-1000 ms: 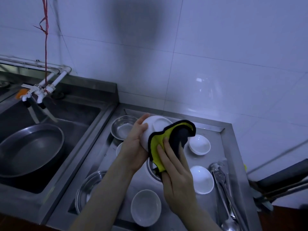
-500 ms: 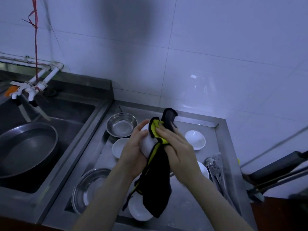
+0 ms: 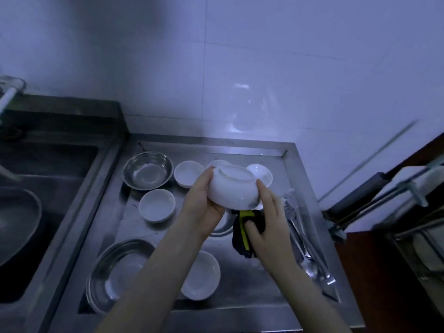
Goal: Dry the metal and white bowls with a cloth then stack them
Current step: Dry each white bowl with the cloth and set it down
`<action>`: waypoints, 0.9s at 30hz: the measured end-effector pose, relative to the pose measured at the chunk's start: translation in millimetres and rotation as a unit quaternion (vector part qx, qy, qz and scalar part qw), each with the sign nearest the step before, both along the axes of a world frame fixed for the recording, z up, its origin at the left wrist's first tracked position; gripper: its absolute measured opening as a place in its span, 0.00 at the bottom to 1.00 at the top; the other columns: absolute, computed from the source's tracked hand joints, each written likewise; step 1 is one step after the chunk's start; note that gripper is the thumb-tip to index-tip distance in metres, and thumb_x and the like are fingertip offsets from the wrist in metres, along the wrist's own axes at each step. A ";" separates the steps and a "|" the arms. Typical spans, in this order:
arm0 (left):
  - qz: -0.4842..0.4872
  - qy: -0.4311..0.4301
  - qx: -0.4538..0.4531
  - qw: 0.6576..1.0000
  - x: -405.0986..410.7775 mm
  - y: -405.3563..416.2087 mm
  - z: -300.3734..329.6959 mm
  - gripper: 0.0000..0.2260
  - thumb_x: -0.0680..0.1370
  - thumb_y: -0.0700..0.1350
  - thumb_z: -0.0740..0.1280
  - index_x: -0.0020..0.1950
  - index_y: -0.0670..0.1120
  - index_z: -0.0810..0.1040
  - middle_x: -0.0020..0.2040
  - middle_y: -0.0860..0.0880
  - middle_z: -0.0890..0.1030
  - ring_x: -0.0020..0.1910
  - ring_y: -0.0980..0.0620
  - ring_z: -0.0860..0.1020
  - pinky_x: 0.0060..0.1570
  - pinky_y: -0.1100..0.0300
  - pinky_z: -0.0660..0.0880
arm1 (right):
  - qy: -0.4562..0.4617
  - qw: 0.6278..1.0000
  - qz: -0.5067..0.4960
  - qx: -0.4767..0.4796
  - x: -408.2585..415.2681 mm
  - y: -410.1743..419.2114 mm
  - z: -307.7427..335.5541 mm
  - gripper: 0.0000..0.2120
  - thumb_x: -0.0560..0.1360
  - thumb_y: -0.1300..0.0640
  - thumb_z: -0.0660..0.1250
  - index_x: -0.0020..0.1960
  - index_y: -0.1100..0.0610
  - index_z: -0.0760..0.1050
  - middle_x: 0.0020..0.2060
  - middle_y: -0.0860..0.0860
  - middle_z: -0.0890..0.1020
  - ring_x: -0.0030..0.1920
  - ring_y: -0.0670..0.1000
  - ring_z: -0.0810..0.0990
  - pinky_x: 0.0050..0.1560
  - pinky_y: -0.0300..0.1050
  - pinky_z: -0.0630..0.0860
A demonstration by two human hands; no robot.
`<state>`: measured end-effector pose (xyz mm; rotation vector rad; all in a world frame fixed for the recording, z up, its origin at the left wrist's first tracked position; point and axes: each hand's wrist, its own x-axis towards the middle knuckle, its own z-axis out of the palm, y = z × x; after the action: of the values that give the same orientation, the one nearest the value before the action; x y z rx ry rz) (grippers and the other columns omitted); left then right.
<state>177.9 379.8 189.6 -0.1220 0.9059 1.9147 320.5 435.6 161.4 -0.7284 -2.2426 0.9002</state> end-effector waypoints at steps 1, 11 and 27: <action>-0.018 -0.001 -0.012 1.000 3.3 2.8 -0.8 0.14 0.84 0.49 0.59 0.60 0.40 0.76 0.56 0.39 0.81 0.55 0.43 0.80 0.51 0.49 0.80 | 0.002 1.000 -0.019 -0.004 2.6 2.5 -1.0 0.33 0.70 0.64 0.63 0.74 0.53 0.63 0.64 0.50 0.69 0.60 0.38 0.69 0.58 0.23 0.62; -0.223 0.506 -0.175 0.814 17.4 -11.7 -51.9 0.23 0.71 0.66 0.66 0.62 0.58 0.76 0.48 0.47 0.74 0.41 0.52 0.75 0.45 0.56 0.74 | -0.045 0.978 -0.184 -0.083 29.6 23.2 3.7 0.21 0.78 0.64 0.61 0.69 0.52 0.72 0.56 0.43 0.76 0.57 0.41 0.71 0.54 0.30 0.63; -0.131 0.251 -0.344 0.895 104.1 -24.9 -142.7 0.07 0.80 0.39 0.60 0.53 0.39 0.75 0.52 0.36 0.79 0.49 0.35 0.81 0.44 0.41 0.82 | -0.088 0.990 -0.092 -0.053 118.0 49.4 -17.1 0.07 0.77 0.61 0.65 0.50 0.52 0.79 0.38 0.39 0.78 0.43 0.42 0.76 0.42 0.28 0.67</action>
<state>281.9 354.9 47.0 0.0849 1.8315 1.3128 438.5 484.9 144.3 -1.0815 -2.2460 0.9002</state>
